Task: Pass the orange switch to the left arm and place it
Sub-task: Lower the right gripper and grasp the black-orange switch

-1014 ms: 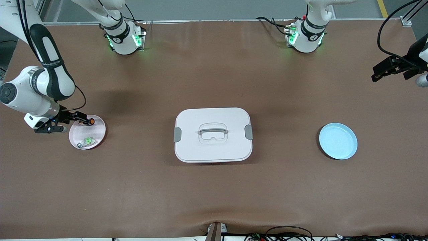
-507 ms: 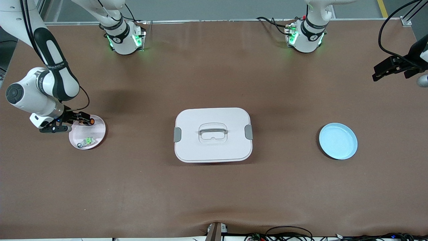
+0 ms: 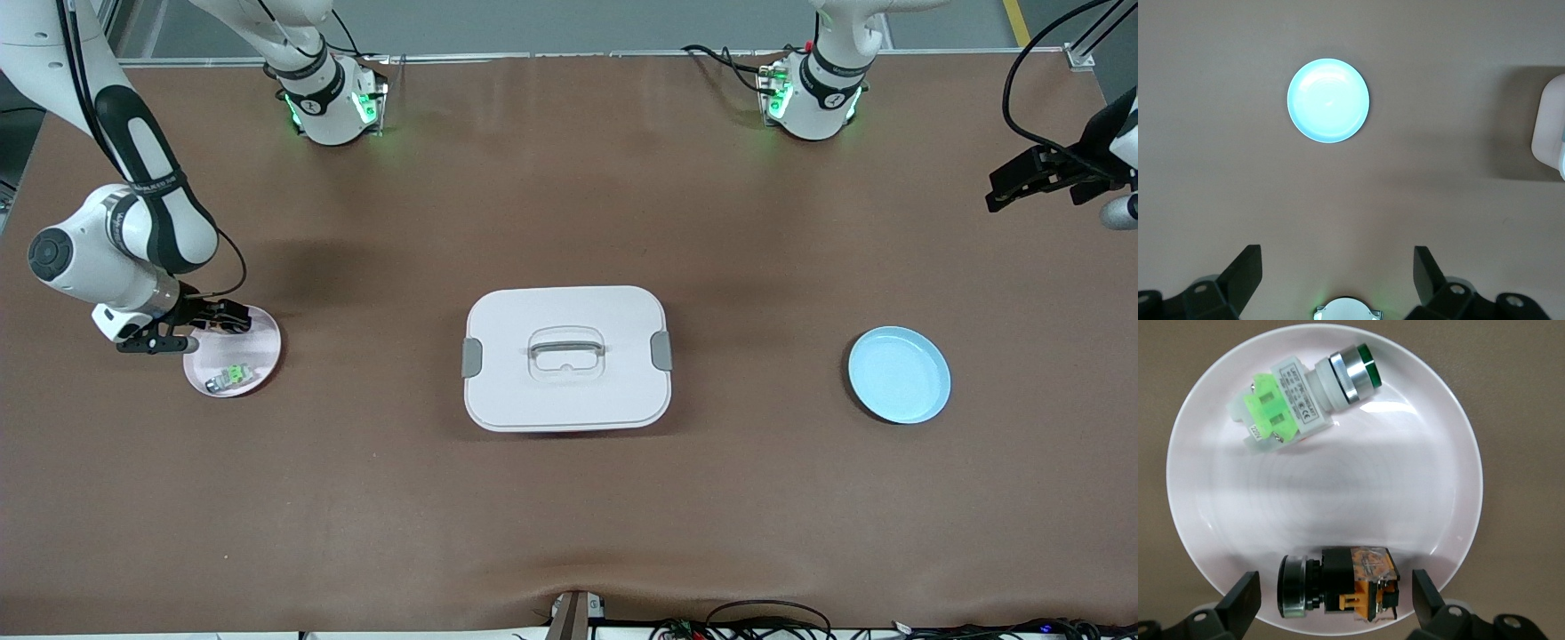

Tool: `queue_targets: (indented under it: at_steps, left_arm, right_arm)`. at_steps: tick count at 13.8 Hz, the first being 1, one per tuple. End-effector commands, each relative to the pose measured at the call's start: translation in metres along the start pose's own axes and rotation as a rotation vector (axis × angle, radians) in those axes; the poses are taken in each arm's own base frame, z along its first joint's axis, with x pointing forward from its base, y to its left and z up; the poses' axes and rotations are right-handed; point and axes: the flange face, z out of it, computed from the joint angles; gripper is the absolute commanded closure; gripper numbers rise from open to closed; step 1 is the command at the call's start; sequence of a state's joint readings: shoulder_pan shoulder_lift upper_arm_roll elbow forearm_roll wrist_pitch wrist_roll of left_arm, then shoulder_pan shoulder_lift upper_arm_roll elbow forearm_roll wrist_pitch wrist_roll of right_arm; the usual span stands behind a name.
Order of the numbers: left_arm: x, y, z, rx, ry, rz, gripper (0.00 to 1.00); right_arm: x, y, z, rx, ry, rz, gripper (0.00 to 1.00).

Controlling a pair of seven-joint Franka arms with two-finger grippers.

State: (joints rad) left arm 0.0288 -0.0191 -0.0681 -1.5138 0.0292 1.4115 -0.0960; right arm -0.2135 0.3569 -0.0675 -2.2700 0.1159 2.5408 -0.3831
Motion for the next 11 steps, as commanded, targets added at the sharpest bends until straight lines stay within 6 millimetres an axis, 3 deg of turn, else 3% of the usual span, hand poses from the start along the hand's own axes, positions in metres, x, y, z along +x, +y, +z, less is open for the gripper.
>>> queue_targets:
  at_steps: [1, 8, 9, 11]
  left_arm:
    - [-0.0041, -0.0019, -0.0077, 0.008, 0.001, 0.026, 0.0]
    - [-0.0021, -0.0017, -0.0042, 0.008, -0.005, 0.023, 0.0]
    - [-0.0016, -0.0017, -0.0034, 0.008, -0.007, 0.023, 0.0]
    - [-0.0014, -0.0035, -0.0033, 0.009, -0.007, 0.021, 0.0]
  right_arm:
    - [-0.0021, -0.0024, 0.0059, 0.014, 0.004, 0.001, 0.0]
    - [-0.0098, -0.0024, 0.0147, 0.021, -0.019, 0.006, 0.0]
    - [-0.0096, -0.0016, 0.0142, 0.021, -0.019, 0.006, 0.07]
    - [-0.0093, -0.0024, 0.0143, 0.021, -0.019, 0.003, 0.37]
